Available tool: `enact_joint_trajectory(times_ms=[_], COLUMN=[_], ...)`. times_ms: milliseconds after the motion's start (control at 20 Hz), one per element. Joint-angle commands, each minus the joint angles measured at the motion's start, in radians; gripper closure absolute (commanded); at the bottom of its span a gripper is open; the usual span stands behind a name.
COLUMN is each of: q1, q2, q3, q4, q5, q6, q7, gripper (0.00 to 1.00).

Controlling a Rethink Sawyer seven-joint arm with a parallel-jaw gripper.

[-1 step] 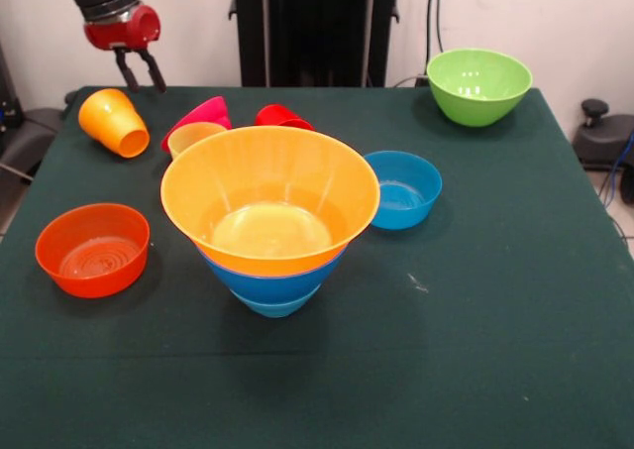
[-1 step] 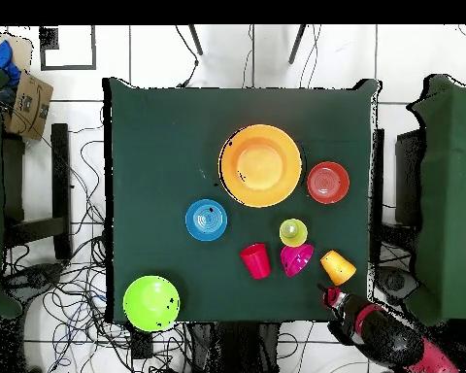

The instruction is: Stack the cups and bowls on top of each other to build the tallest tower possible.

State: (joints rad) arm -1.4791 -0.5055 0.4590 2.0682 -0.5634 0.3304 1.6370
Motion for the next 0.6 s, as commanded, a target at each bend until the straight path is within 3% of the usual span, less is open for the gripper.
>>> enact_joint_trajectory(times_ms=[50,350,600], q1=[0.059,0.072,0.083], q2=[0.036,0.038,-0.041], q3=[0.033,0.026,0.015], q4=[-0.056,-0.087,-0.073], q5=[-0.066,-0.067,-0.053], q6=[-0.07,-0.044,0.005], q7=[0.016,-0.006,-0.01], gripper=[0.0,0.0,0.0])
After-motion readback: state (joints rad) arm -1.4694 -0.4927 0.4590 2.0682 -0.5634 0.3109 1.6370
